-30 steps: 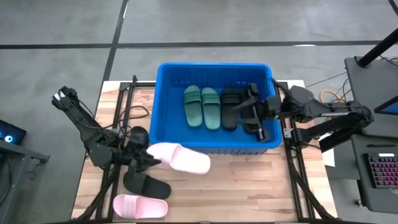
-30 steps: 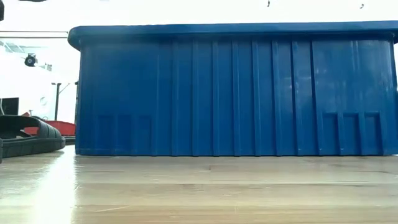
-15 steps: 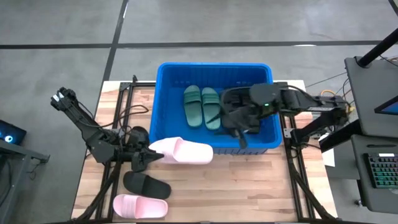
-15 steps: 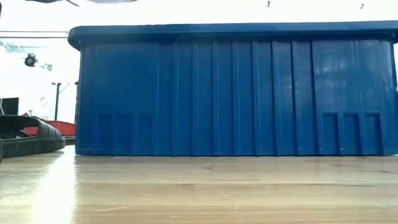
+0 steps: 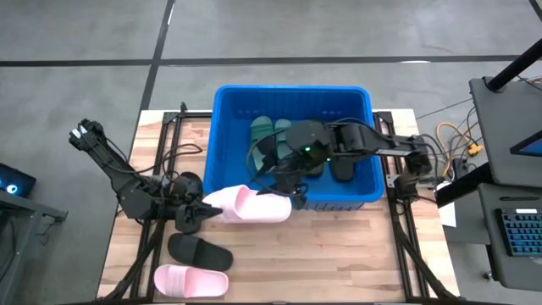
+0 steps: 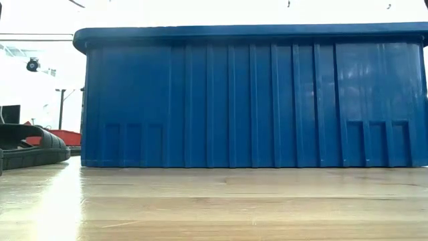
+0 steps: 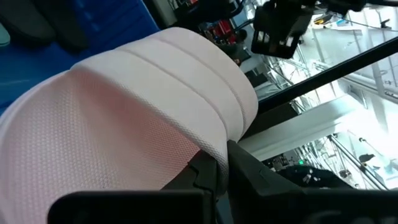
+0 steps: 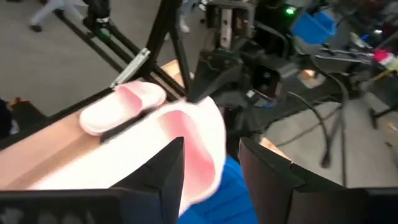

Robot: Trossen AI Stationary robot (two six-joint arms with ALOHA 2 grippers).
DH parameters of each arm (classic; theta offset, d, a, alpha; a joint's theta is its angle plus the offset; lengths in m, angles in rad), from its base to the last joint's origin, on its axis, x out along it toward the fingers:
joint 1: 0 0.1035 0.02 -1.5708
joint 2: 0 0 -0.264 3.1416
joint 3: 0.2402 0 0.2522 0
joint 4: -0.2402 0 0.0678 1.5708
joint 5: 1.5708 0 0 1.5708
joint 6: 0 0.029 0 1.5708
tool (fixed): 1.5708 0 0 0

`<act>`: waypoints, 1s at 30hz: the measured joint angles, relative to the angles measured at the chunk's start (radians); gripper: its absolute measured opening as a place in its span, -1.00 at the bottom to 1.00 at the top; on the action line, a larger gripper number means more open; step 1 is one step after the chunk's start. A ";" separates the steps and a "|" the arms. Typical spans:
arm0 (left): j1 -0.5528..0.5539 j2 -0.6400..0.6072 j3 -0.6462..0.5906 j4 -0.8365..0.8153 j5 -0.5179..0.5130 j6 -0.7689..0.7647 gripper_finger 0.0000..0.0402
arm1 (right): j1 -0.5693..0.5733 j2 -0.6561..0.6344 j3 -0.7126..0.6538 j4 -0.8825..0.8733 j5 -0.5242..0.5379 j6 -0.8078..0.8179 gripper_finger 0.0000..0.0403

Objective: Pick and place slides into bin
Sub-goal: Put the pink slide into the blue container

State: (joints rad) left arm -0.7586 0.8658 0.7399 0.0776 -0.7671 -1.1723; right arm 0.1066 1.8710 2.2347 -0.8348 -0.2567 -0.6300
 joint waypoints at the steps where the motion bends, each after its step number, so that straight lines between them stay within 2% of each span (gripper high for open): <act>1: 0.000 0.000 0.000 0.001 -0.001 0.000 -1.00 | 0.001 0.018 0.024 -0.018 -0.006 0.000 -0.29; 6: 0.011 0.003 0.000 0.023 -0.008 -0.001 -1.00 | 0.002 0.113 0.122 -0.109 -0.013 -0.026 -0.32; 16: 0.026 0.048 -0.001 0.040 -0.020 -0.002 -1.00 | 0.005 0.143 0.113 -0.062 0.029 -0.079 -0.32; 30: 0.045 0.102 0.012 0.115 -0.019 0.012 -1.00 | 0.005 0.143 0.113 -0.111 0.030 -0.112 -0.33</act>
State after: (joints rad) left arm -0.7139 0.9676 0.7521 0.1927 -0.7864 -1.1608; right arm 0.1112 2.0136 2.3474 -0.9455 -0.2272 -0.7420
